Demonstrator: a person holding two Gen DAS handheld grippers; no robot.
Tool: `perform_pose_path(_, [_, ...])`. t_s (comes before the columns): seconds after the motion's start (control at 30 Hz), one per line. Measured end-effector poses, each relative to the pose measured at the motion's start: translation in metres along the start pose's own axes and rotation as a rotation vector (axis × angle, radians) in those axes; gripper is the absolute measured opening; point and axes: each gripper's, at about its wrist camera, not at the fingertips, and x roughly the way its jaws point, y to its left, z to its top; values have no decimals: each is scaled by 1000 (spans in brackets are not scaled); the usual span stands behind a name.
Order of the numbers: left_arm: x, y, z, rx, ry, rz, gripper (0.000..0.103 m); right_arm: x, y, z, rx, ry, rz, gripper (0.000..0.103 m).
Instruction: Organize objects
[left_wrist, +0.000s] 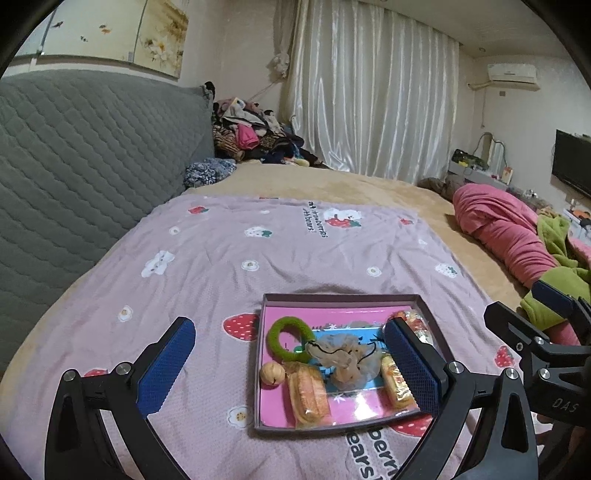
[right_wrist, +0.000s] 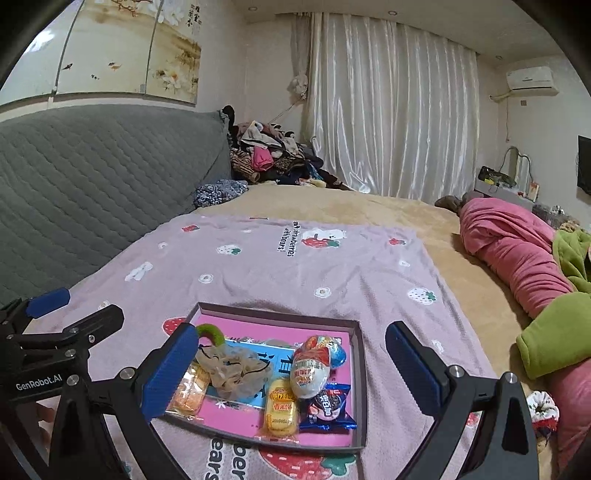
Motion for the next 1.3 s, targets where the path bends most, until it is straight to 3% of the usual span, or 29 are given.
perform_pose_path(0.7, [-80,-13,4,30,-17,12,102,-72,-7,4,18,-14,-16,102])
perform_pose_path(1.3, [-128,-13,-19,49,4,22,102,-122,-12,-8,25,-19,-21,102])
